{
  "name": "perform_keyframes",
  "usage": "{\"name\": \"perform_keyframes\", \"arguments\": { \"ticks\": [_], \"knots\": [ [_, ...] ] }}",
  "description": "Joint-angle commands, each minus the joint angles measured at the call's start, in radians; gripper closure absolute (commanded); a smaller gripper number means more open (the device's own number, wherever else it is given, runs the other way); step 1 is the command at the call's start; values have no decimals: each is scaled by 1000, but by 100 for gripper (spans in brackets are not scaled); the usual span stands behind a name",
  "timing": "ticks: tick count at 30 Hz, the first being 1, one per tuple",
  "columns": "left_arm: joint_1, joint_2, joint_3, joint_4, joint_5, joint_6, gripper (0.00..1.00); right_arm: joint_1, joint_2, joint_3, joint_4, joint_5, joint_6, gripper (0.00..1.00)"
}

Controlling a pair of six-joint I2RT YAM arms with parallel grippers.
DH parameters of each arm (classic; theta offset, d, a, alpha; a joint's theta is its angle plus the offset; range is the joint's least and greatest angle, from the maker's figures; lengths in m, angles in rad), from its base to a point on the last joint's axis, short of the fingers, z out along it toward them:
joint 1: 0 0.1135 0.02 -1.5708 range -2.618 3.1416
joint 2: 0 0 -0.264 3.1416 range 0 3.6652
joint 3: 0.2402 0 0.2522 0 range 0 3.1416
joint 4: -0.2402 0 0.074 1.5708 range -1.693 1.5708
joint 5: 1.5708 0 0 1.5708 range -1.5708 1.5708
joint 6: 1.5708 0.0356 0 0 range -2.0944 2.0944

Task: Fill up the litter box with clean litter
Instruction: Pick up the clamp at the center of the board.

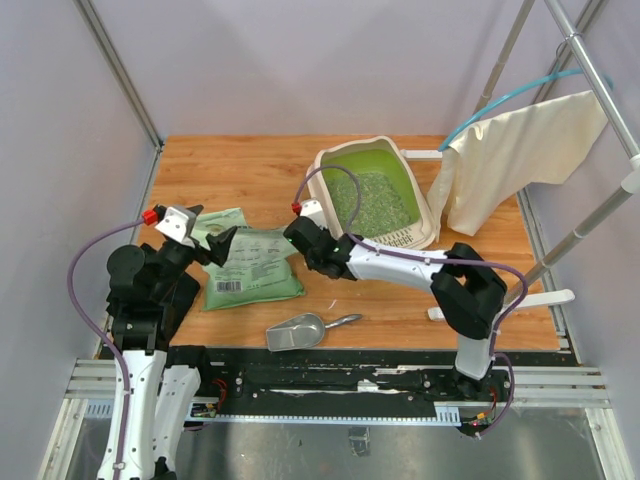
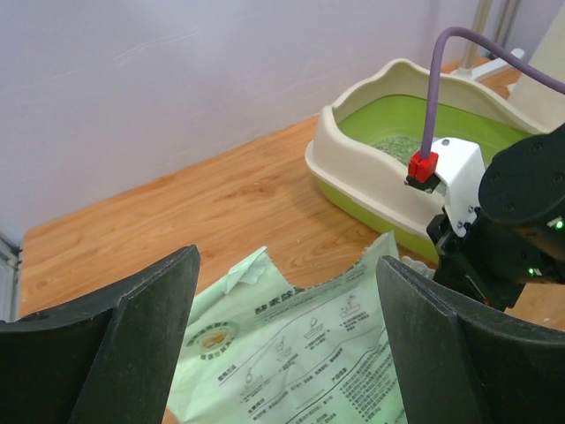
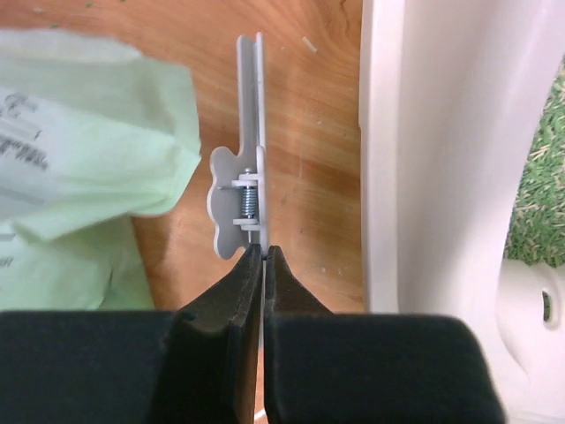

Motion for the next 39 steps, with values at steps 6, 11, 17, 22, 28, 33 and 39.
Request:
{"name": "perform_keyframes", "arguments": {
  "ticks": [6, 11, 17, 22, 28, 33, 39],
  "knots": [
    [4, 6, 5, 165, -3, -414, 9, -19, -374, -172, 89, -130, -44, 99],
    [2, 145, 46, 255, 86, -751, 5, -26, -513, -219, 119, -185, -84, 99],
    [-146, 247, 66, 299, -16, -920, 6, -27, -620, -264, 254, -247, -140, 99],
    [-348, 312, 53, 342, -221, -963, 6, -27, -634, -269, 307, -299, -147, 99],
    [-525, 428, 67, 421, -362, -997, 10, -27, -653, -292, 350, -348, -165, 99],
    [-551, 458, 64, 406, -461, -1017, 21, -26, -673, -301, 355, -354, -179, 99],
    [-553, 446, 45, 428, -497, -1033, 39, -27, -682, -315, 371, -382, -175, 99]
  ]
}}
